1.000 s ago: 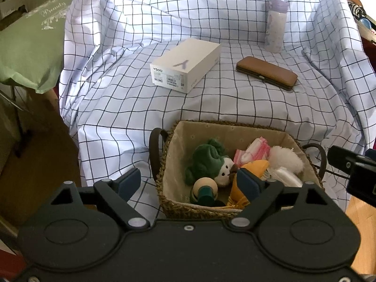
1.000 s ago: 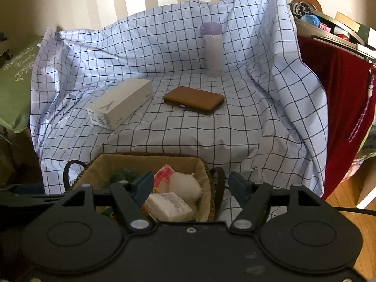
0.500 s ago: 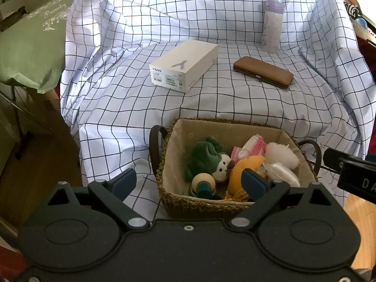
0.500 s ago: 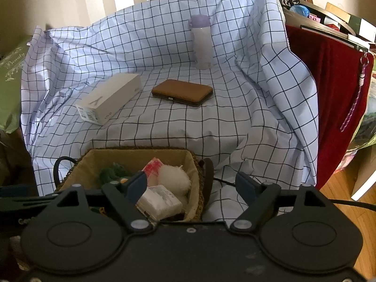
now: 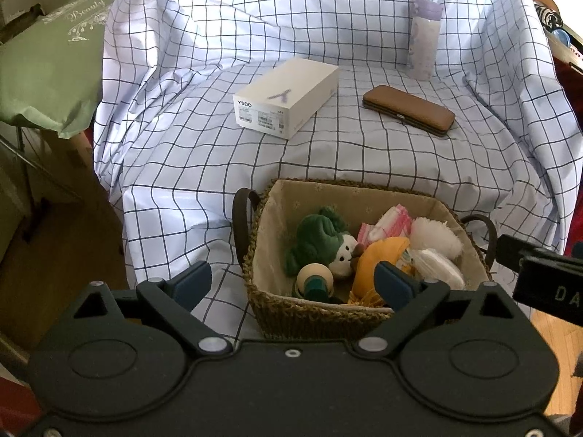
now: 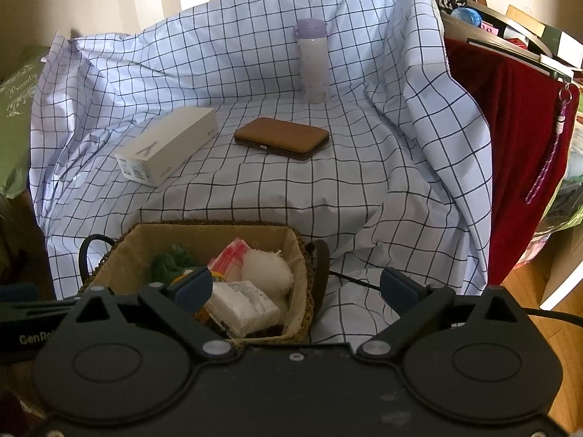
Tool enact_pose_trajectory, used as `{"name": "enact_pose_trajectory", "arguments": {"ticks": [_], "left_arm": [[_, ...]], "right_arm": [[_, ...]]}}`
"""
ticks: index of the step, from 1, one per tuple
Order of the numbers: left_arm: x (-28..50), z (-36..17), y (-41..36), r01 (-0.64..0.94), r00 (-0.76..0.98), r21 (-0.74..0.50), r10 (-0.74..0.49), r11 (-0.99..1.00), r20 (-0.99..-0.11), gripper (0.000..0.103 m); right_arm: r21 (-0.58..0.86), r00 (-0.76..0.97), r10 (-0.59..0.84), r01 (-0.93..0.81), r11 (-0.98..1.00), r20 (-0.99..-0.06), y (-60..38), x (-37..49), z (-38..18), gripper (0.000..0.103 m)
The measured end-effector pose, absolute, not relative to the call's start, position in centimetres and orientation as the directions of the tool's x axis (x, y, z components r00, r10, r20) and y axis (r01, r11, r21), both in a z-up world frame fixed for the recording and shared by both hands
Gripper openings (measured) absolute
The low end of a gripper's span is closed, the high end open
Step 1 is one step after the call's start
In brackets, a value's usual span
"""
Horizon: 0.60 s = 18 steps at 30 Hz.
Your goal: Organize soft objects
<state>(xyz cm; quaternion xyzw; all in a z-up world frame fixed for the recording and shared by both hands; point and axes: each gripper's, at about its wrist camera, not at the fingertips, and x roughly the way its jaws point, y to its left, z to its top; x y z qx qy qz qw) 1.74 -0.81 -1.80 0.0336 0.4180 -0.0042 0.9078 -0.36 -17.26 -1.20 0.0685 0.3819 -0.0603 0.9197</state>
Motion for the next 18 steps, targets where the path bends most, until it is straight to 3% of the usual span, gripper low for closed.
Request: {"name": "enact_pose_trajectory", "arguments": {"ticks": [18], "left_arm": [[1.88,-2.04,-0.73,0.031,0.639,0.053,0.021,0.998,-0.769,0.093]], "right_arm": [[0.074,0.696,-0.055,0.154,0.985,-0.716,-17.08,-0.31,-1.32,0.099]]}}
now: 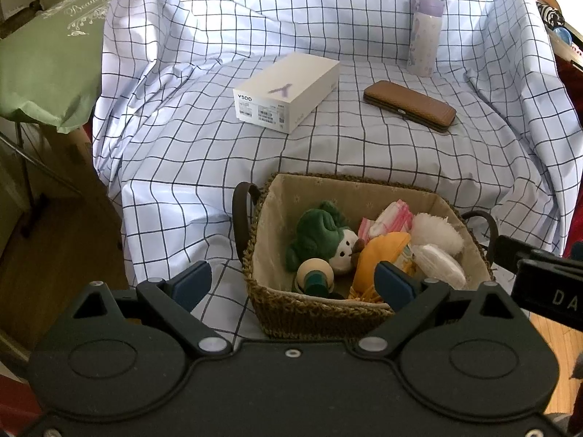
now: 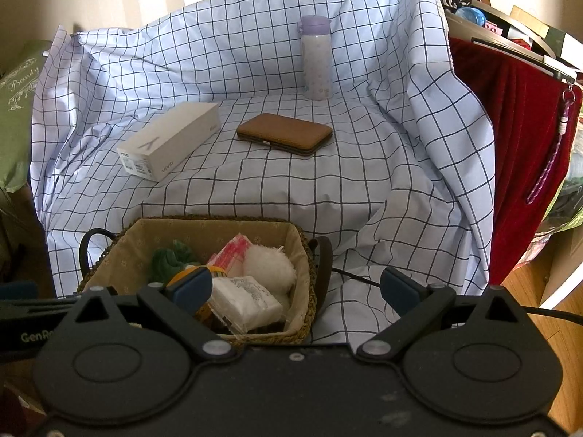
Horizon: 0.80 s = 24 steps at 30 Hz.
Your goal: Organize soft objects
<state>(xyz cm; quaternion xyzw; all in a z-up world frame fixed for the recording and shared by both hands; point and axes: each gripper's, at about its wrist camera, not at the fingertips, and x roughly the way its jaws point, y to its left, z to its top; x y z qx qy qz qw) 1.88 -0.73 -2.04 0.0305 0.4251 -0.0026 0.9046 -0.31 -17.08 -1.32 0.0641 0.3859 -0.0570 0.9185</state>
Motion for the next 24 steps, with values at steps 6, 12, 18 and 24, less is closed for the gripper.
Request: {"name": "enact_pose_trajectory", "arguments": {"ticks": [6,12,18,24], "left_arm": [[1.90,-2.17,-0.79,0.028,0.635,0.052,0.022,0.998,-0.772,0.093],[1.89,-2.20,-0.78,0.029,0.634,0.052,0.022,0.998,-0.773,0.094],[1.87,-2.22,-0.81,0.027,0.634,0.052,0.023,0.998,-0.773,0.094],[1.91,-2.22,-0.81,0.028,0.634,0.053,0.023,0.998,-0.773,0.094]], "right_arm": [[0.074,0.694,-0.054,0.153,0.985,-0.718,-17.08,-0.32,-1.45,0.099],[0.073,0.693,-0.054,0.153,0.986,-0.718,-17.04,-0.31,-1.49,0.100],[0.073,0.691,-0.053,0.151,0.986,-0.721,-16.99,-0.34,-1.63,0.100],[0.073,0.691,-0.052,0.151,0.986,-0.721,-16.97,-0.37,-1.64,0.100]]}}
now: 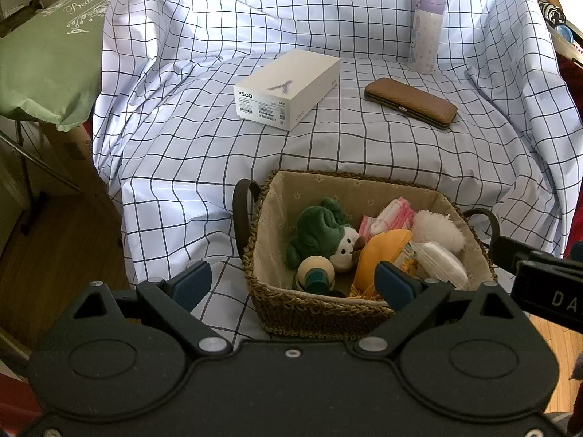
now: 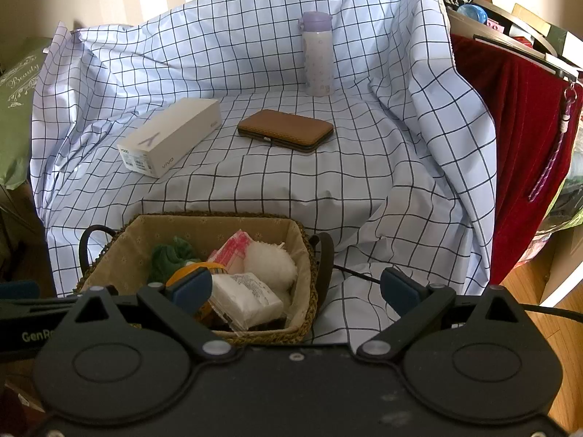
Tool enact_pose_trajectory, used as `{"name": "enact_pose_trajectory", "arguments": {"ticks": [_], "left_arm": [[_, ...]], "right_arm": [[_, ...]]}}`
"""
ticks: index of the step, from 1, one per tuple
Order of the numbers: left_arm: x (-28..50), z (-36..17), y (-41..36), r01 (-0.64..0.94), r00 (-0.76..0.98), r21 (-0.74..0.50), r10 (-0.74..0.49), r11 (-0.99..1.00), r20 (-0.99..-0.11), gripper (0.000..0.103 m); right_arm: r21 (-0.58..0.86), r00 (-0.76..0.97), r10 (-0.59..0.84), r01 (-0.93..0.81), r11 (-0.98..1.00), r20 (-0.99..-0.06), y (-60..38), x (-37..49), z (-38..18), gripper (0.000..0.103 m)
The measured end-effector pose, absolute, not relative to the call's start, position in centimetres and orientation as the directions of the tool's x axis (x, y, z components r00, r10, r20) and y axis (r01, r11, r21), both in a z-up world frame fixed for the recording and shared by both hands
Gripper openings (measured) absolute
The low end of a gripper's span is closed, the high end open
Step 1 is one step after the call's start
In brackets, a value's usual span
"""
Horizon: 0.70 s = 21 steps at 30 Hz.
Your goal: Organize soft objects
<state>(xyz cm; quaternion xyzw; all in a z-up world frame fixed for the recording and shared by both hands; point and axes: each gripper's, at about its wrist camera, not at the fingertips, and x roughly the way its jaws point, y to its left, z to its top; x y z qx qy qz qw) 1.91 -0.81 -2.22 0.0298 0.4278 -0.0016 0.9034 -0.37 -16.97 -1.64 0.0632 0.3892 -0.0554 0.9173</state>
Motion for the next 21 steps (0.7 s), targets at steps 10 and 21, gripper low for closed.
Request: {"name": "enact_pose_trajectory", "arguments": {"ticks": [10,21], "left_arm": [[1.89,-2.22,-0.79,0.028,0.634,0.053,0.023,0.998,-0.773,0.094],[1.77,-2.41,-0.47,0.024,0.633,0.053,0.026,0.998,-0.774,0.094]], "right_arm": [[0.073,0.691,-0.052,0.151,0.986,-0.721,-16.96,-0.37,-1.66,0.100],[0.072,0.690,-0.052,0.150,0.986,-0.722,-16.93,-0.35,-1.66,0.100]]}}
